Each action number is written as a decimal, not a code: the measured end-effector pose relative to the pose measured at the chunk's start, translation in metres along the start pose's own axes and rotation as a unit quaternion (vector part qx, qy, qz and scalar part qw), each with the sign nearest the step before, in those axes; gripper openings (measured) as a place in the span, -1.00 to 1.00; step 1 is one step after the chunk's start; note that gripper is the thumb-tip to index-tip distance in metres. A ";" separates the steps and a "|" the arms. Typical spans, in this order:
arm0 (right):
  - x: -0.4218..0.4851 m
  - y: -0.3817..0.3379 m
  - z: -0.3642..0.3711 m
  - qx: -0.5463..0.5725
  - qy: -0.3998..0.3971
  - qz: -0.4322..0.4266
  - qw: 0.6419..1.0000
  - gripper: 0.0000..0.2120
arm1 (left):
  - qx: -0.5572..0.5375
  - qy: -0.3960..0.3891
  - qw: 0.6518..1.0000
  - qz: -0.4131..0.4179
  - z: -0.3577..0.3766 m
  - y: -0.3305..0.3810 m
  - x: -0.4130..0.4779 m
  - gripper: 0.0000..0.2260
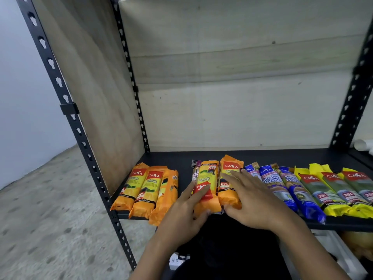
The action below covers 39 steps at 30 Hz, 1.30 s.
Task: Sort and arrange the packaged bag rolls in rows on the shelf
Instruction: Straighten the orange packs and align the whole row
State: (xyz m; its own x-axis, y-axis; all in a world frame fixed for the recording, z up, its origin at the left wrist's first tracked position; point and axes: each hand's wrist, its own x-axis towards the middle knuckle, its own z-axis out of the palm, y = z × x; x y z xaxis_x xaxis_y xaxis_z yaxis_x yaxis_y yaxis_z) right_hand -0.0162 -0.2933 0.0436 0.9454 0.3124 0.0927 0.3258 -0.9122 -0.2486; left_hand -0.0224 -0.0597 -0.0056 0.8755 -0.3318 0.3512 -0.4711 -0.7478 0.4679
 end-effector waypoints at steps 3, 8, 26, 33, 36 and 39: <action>-0.006 -0.022 -0.006 -0.009 -0.010 -0.032 0.999 -0.08 | -0.030 0.031 0.999 -0.001 -0.017 -0.014 -0.013 -0.41; -0.010 -0.103 0.020 0.053 0.079 -0.160 0.983 -0.23 | 0.037 0.155 0.985 -0.060 -0.053 -0.066 -0.030 -0.57; 0.058 -0.149 0.042 -0.038 0.129 -0.201 0.970 -0.86 | 0.104 0.133 0.976 -0.139 -0.058 -0.143 -0.056 -0.60; 0.042 -0.144 0.058 -0.135 -0.070 -0.212 0.965 -0.25 | 0.094 0.154 0.975 -0.132 -0.056 -0.143 -0.058 -0.58; 0.044 -0.143 0.073 -0.192 -0.005 -0.225 0.955 -0.31 | 0.093 0.156 0.974 -0.132 -0.055 -0.142 -0.059 -0.58; 0.052 -0.144 0.073 -0.170 0.085 -0.242 0.952 -0.57 | 0.093 0.165 0.973 -0.130 -0.053 -0.144 -0.060 -0.58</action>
State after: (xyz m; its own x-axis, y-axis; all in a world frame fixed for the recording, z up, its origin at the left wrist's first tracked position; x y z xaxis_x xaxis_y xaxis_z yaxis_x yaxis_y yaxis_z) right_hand -0.0133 -0.1267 0.0139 0.6616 0.6960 0.2791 0.6736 -0.7152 0.1865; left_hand -0.0126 0.0980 -0.0508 0.8662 0.0623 0.4958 -0.1838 -0.8829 0.4320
